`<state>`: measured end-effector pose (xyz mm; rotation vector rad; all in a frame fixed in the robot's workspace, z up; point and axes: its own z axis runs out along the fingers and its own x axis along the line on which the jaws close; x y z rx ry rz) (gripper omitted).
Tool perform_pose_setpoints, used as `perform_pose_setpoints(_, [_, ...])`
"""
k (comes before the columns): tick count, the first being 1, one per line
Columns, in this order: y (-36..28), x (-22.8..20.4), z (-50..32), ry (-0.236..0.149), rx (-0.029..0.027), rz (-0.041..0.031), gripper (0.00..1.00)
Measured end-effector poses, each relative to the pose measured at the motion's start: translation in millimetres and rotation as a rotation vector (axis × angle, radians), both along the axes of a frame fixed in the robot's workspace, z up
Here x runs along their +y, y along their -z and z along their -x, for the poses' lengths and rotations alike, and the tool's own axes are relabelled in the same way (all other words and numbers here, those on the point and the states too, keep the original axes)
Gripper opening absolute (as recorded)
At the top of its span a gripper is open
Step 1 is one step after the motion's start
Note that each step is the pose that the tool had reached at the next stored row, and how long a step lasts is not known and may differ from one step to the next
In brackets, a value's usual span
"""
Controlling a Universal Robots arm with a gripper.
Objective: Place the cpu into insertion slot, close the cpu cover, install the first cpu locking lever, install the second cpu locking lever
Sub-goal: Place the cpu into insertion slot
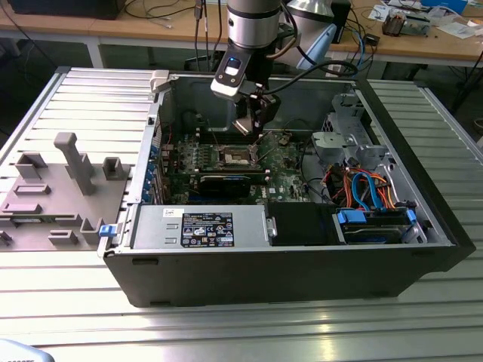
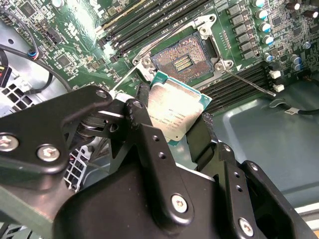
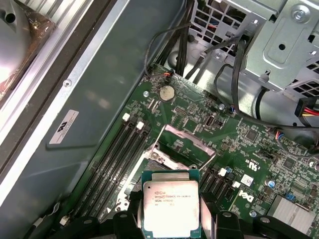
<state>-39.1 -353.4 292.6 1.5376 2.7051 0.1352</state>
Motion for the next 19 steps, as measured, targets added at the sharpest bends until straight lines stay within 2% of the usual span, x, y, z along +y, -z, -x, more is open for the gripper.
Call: perform_pose_setpoints(19, [0.1, 0.0, 0.0, 0.026, 0.0000, 0.0000, 0.55])
